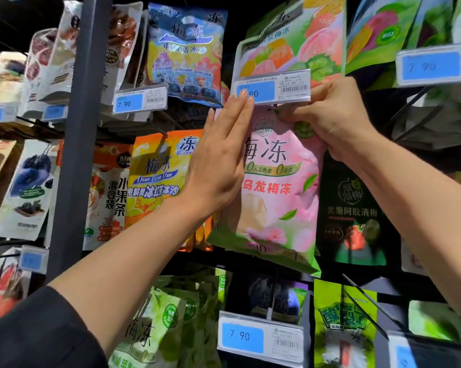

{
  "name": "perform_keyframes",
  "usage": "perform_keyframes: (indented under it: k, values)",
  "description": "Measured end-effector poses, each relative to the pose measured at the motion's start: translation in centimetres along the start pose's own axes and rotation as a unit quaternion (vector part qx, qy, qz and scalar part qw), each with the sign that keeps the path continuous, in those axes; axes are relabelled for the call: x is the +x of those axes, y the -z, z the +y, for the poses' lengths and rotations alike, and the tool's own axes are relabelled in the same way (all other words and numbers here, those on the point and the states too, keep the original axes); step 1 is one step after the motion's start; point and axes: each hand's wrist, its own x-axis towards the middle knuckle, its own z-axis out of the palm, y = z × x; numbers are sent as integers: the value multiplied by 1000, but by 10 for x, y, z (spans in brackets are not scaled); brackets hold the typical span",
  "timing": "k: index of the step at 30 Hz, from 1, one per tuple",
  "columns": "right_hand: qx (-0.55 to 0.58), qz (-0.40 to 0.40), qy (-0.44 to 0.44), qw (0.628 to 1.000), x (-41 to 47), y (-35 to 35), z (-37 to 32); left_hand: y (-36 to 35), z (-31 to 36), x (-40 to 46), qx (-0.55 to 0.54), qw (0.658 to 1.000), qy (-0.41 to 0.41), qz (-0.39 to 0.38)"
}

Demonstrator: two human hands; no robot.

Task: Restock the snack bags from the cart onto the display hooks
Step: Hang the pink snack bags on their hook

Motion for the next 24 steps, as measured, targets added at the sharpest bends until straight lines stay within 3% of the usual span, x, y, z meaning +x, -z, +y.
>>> perform_keyframes:
  k: [16,24]
  values:
    - [-1,-21,23,1000,8,-9,2,3,-1,-1,0,1000,2,2]
    - [75,-28,3,997,4,-3,3,-1,1,2,-10,1000,7,5]
